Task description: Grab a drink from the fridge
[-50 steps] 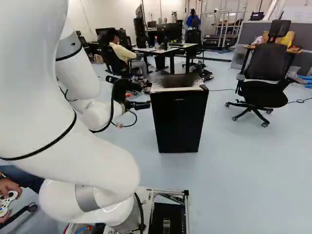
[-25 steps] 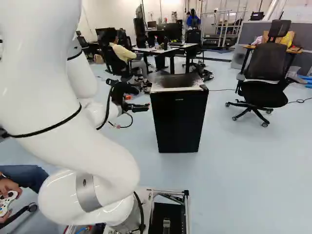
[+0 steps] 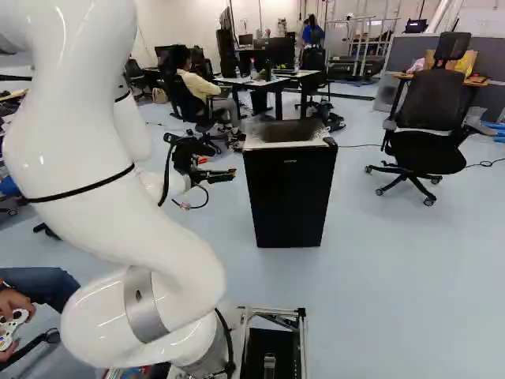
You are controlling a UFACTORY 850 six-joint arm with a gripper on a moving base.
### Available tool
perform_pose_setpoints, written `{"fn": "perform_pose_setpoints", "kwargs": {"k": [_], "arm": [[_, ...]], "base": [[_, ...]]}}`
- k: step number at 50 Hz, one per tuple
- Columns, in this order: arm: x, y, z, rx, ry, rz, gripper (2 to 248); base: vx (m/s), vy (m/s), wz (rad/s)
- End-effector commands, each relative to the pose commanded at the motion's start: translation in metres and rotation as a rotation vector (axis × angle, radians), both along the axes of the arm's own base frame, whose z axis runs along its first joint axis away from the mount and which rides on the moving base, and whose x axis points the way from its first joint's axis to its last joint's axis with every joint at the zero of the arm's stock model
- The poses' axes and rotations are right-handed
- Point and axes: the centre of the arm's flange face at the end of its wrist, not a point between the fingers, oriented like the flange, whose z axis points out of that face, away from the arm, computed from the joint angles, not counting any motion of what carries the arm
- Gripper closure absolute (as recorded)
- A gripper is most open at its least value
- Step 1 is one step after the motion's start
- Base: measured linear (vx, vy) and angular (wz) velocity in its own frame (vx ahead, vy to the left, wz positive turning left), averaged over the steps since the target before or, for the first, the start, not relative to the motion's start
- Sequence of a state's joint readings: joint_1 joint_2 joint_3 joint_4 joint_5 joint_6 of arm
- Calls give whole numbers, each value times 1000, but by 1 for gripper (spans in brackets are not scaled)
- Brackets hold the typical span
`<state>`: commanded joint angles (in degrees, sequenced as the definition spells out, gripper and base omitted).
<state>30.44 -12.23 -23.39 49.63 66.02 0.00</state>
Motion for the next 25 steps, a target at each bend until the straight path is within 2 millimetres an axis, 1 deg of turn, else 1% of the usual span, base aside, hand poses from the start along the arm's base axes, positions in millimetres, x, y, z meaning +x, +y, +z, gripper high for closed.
{"fn": "perform_pose_setpoints", "kwargs": {"k": [9,25], "arm": [[8,9,-6,-26,-31,-2,3],[32,19,-19,-65,-83,-37,3]], "base": [[0,0,0],[0,0,0]]}}
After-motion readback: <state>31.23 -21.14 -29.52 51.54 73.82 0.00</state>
